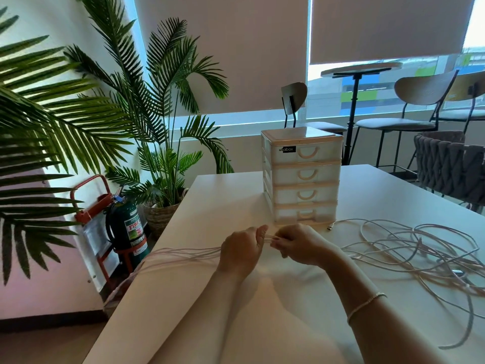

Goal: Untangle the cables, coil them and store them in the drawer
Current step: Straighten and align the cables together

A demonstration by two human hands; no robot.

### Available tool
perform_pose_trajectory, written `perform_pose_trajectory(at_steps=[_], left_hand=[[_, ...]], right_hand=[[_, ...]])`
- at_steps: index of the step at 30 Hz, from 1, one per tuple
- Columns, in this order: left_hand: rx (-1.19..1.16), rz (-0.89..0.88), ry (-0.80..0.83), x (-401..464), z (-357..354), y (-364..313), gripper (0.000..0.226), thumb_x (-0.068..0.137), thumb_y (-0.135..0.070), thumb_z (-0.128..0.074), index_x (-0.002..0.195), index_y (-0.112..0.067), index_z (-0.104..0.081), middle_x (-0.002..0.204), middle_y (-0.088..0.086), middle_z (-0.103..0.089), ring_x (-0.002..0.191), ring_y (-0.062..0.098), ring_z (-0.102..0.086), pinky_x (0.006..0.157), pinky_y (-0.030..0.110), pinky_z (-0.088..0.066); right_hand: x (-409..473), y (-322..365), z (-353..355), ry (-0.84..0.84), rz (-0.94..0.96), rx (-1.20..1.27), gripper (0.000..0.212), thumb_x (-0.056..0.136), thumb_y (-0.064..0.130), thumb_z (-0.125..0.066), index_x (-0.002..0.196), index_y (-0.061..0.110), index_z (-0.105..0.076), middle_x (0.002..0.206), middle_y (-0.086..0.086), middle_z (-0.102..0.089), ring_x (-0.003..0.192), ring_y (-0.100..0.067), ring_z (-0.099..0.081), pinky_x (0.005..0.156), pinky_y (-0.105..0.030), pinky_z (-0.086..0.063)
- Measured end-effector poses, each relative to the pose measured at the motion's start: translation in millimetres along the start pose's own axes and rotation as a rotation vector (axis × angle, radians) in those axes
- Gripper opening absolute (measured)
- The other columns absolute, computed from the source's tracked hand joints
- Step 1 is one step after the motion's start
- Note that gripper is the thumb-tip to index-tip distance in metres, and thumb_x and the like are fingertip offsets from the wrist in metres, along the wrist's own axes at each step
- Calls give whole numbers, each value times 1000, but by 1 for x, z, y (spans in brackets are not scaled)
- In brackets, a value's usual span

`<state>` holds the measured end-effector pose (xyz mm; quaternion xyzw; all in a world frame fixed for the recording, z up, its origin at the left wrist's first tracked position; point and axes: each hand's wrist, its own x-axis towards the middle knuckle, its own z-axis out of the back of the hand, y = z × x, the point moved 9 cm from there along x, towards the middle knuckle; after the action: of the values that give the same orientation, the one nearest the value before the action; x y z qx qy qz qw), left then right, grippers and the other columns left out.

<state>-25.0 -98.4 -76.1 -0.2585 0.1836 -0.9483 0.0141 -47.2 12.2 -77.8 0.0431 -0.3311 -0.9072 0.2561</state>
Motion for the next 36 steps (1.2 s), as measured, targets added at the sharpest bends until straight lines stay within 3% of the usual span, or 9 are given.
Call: perform_pose_trajectory(at_steps=[4,11,14,17,22,24,27,31,36], left_hand=[[-34,-48,-82,0,6,0,59,98,-47,-23,103,-5,-63,100,20,-68,96,39,-60,76,36,-43],[-91,-63,-110,-1,10,-1,57,88,-41,-32,77,3,-66,71,26,-67,66,45,-62,60,39,-48],[-101,78,-12,1,4,6,54,90,-39,-36,60,-4,-65,49,15,-62,44,36,-59,41,29,-44],[-94,128,-104,2,12,16,52,89,-36,-39,54,-6,-63,40,11,-57,34,32,-54,35,28,-42],[-95,88,-114,3,14,12,57,89,-39,-32,54,-5,-62,42,12,-57,35,32,-55,38,29,-44],[-102,69,-101,6,13,11,67,95,-44,-24,56,-5,-62,43,11,-58,37,31,-56,39,27,-44],[-31,-2,-138,4,21,11,75,99,-47,-12,57,-9,-62,42,6,-58,34,24,-56,33,23,-38],[-85,-83,-203,4,21,8,76,89,-54,-14,89,2,-66,80,24,-69,75,42,-64,68,38,-48],[-188,-24,-161,7,20,14,50,99,-40,-31,102,-2,-64,95,21,-69,92,40,-62,77,38,-45]], right_hand=[[-1,-10,3,14,-64,46,13,87,17,-52,77,23,-55,64,6,-64,47,0,-47,46,-14,-35],[-22,-72,48,103,-269,-206,29,86,12,-54,58,21,-57,56,8,-59,38,1,-44,43,-12,-37],[-30,-102,93,-29,-486,-483,12,87,18,-55,80,15,-64,78,-1,-62,74,-10,-59,76,-25,-48],[-42,-103,122,-147,-632,-688,20,90,17,-48,110,16,-55,118,-9,-56,112,-25,-49,102,-47,-31],[-16,-34,70,-100,-192,-350,69,84,28,-64,143,24,-30,145,-8,-32,130,-27,-32,108,-39,-31],[-7,6,38,-63,-7,-215,57,89,27,-59,140,20,-36,139,-6,-43,123,-21,-45,102,-30,-37],[3,31,6,-15,72,-93,34,95,24,-48,129,19,-49,109,-2,-66,86,-9,-57,78,-20,-43],[7,10,-7,39,-27,131,23,96,29,-47,94,14,-65,70,4,-57,57,-9,-45,55,-21,-37],[6,-9,-9,38,-113,347,30,96,26,-47,72,19,-64,61,2,-48,54,-11,-38,52,-22,-31]])
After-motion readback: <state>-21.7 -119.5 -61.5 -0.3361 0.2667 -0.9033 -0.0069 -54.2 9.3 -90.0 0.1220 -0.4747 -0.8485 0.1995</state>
